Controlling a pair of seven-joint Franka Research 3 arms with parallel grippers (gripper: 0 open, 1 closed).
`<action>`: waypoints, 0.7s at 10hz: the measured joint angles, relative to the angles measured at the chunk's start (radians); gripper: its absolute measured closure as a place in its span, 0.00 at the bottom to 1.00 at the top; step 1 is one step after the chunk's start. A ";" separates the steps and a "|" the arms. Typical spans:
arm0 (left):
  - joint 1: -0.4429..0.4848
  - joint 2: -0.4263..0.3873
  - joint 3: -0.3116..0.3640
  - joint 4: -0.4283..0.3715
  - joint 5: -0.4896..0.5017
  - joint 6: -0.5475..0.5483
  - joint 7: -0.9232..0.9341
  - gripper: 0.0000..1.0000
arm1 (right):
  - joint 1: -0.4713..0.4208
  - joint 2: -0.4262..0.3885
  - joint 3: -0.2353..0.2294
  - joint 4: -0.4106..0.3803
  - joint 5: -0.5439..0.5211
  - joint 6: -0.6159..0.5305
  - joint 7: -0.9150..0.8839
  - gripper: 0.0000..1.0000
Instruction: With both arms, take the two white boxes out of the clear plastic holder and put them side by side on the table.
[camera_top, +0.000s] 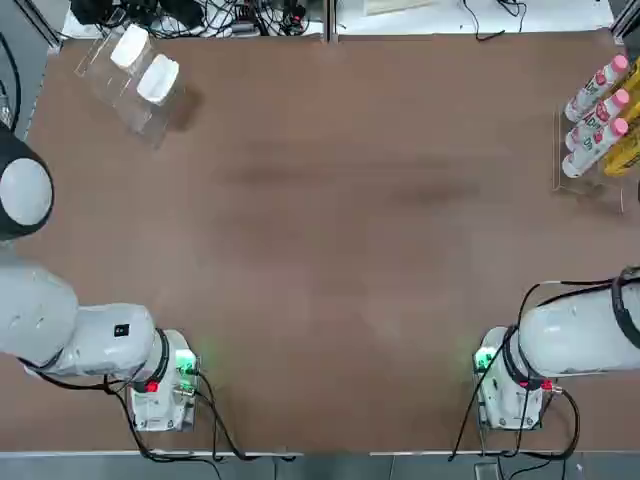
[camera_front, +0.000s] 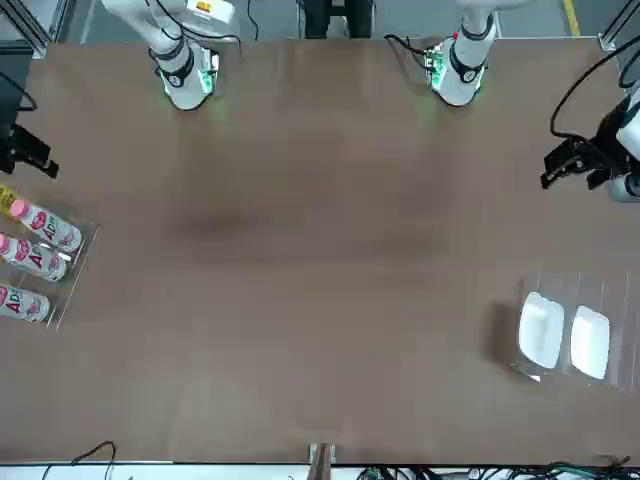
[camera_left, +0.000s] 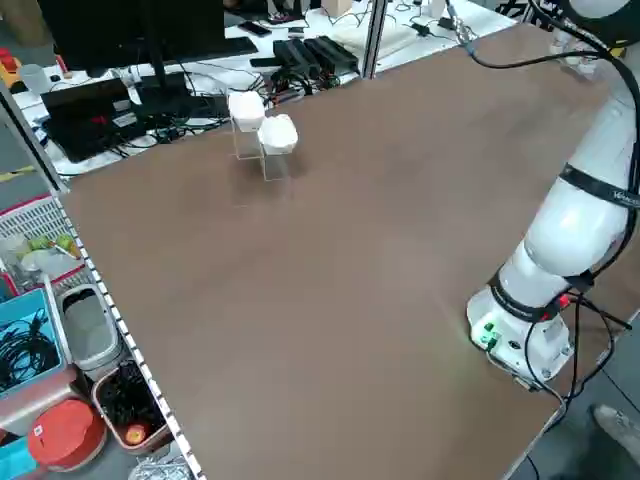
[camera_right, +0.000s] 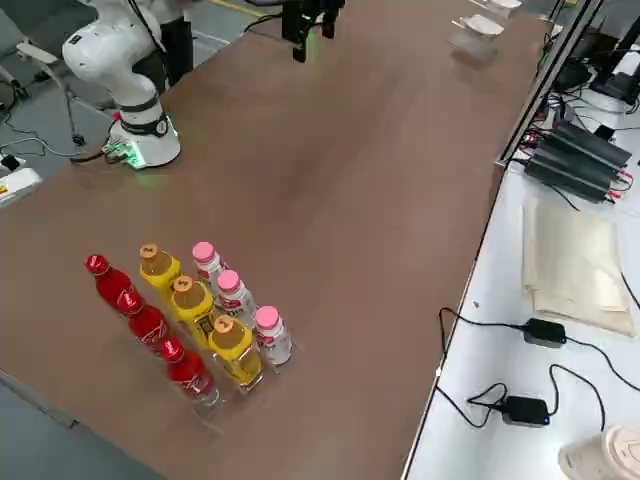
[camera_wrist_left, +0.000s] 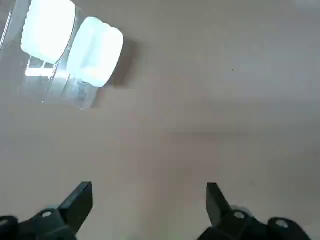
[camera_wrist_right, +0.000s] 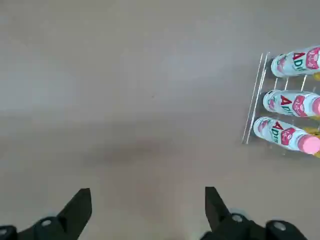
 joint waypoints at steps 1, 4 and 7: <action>0.001 0.000 0.000 0.000 0.000 -0.002 0.000 0.00 | 0.000 0.001 0.001 -0.009 0.000 0.024 0.000 0.00; 0.025 0.050 0.006 -0.014 0.010 0.000 -0.002 0.00 | 0.000 0.009 0.002 -0.015 0.000 0.068 -0.006 0.00; 0.025 0.192 0.005 -0.018 0.127 0.147 0.019 0.00 | 0.016 0.019 0.011 -0.016 0.000 0.070 -0.036 0.00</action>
